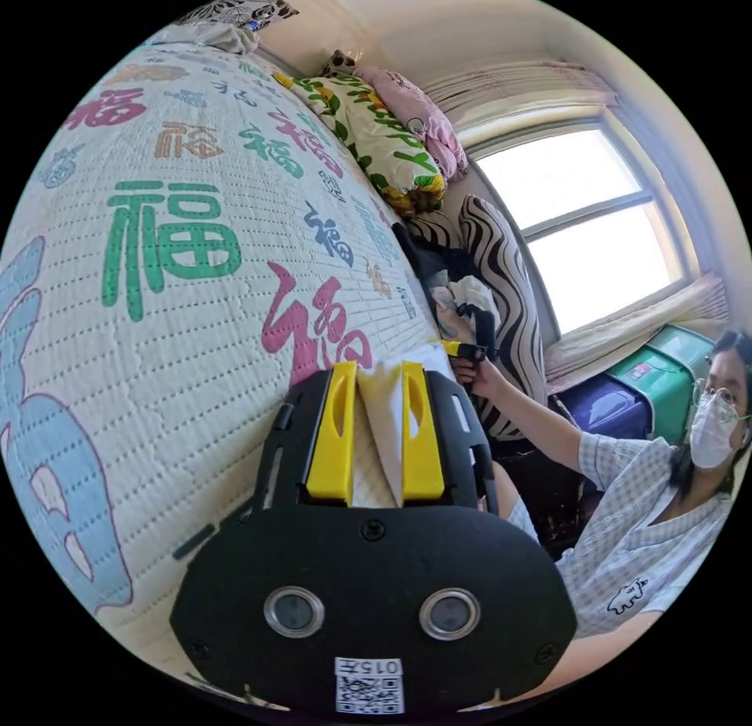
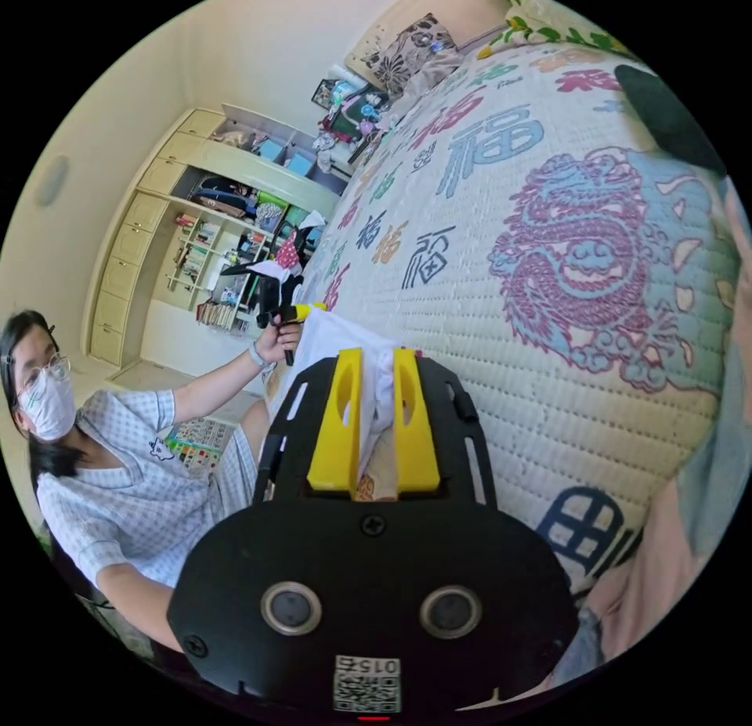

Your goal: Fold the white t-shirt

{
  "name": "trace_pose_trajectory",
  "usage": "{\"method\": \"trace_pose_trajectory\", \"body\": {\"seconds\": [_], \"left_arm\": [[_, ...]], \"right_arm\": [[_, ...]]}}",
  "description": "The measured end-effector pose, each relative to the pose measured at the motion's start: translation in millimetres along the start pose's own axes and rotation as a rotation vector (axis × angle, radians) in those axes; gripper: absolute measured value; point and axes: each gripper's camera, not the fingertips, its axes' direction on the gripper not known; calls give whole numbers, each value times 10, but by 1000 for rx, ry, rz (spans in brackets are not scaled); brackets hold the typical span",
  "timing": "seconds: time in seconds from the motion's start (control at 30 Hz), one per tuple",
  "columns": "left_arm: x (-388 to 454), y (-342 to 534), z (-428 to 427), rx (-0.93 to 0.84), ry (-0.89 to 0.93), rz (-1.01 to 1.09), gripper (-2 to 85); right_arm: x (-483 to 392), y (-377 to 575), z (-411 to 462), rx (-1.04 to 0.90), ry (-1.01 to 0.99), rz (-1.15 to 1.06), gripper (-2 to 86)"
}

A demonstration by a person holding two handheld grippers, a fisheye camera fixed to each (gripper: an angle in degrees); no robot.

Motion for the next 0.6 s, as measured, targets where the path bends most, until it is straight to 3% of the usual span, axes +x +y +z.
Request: {"method": "trace_pose_trajectory", "body": {"seconds": [0.27, 0.6], "left_arm": [[210, -129, -180, -46, -5, 106, 2], [1348, 468, -475, -116, -66, 542, 1]], "right_arm": [[-378, 206, -57, -4, 82, -91, 36], [-1347, 982, -51, -79, 128, -390, 38]]}}
